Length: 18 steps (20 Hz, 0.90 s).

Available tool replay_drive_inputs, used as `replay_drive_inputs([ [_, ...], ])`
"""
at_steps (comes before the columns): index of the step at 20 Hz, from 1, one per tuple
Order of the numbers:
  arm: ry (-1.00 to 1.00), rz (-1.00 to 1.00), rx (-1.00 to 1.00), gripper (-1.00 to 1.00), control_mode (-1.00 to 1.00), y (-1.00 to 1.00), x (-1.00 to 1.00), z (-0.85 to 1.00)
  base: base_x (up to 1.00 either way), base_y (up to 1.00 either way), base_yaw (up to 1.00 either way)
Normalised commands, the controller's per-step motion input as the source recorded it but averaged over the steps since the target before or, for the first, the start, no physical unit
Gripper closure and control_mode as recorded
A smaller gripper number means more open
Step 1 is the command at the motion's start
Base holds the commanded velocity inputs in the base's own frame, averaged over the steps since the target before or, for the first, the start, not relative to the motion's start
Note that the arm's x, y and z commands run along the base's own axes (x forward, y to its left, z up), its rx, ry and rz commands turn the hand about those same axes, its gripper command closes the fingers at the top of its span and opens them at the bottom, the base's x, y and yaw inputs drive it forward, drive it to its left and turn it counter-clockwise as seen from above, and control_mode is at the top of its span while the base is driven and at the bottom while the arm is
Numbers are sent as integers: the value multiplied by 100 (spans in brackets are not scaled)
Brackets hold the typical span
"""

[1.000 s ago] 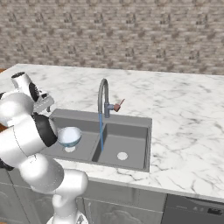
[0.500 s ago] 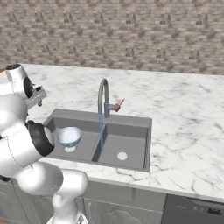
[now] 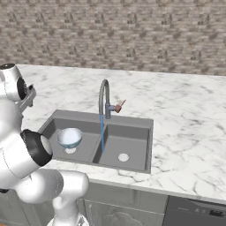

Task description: Rinse each bowl for a few seconds and place them down in the sink or on the counter.

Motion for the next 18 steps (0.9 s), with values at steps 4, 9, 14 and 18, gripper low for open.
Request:
replay_drive_inputs([
  [4,-7,32,0,-100,-100,3,-5,3,0,0,0],
  [9,-8,30,-1,-100,-100,9,-1,0,0,0,0],
  [14,-6,25,-3,-100,-100,25,0,0,0,0,0],
  [18,-7,21,-6,-100,-100,33,0,0,0,0,0],
])
